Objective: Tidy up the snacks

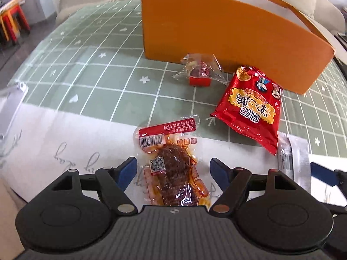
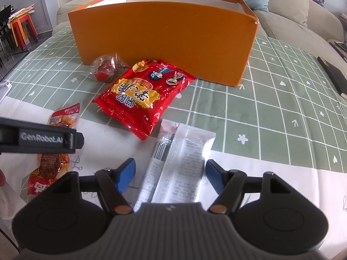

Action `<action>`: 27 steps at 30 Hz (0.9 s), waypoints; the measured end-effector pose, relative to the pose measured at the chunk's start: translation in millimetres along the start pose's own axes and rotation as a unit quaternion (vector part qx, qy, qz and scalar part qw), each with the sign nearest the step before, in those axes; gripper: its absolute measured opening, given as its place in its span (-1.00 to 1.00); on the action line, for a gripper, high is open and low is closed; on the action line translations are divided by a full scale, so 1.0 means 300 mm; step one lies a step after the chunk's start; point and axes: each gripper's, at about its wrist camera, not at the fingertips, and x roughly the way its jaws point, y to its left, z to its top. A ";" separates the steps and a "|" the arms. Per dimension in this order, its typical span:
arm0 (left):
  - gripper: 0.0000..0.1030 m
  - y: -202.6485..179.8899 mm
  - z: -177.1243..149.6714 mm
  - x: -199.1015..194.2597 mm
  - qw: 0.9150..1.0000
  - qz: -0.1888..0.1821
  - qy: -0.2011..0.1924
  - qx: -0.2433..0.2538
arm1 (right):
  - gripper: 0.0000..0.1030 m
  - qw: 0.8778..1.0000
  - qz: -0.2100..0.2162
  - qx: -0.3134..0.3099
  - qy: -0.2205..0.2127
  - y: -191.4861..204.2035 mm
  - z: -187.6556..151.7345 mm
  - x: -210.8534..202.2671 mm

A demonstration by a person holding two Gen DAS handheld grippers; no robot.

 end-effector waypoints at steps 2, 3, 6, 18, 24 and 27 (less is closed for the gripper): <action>0.59 -0.004 -0.004 0.001 1.000 0.002 -0.007 0.011 | 0.40 1.000 0.001 0.000 -0.002 0.001 -0.002 0.001; 0.48 -0.003 -0.007 0.000 1.000 0.001 -0.011 0.014 | 0.40 1.000 0.001 0.000 -0.002 0.001 -0.002 0.001; 0.46 0.001 -0.011 -0.007 1.000 -0.006 -0.019 0.024 | 0.33 1.000 0.002 -0.002 -0.002 0.003 -0.002 0.000; 0.40 0.008 -0.032 -0.028 0.998 -0.028 -0.022 0.051 | -0.06 1.000 0.000 0.000 0.009 0.010 -0.001 -0.022; 0.40 0.021 -0.032 -0.073 0.997 -0.036 -0.035 0.051 | -0.07 1.000 -0.012 0.019 0.012 -0.013 0.001 -0.053; 0.40 0.024 -0.018 -0.106 0.997 -0.043 -0.045 0.049 | -0.07 1.000 -0.014 0.025 0.001 -0.019 0.014 -0.083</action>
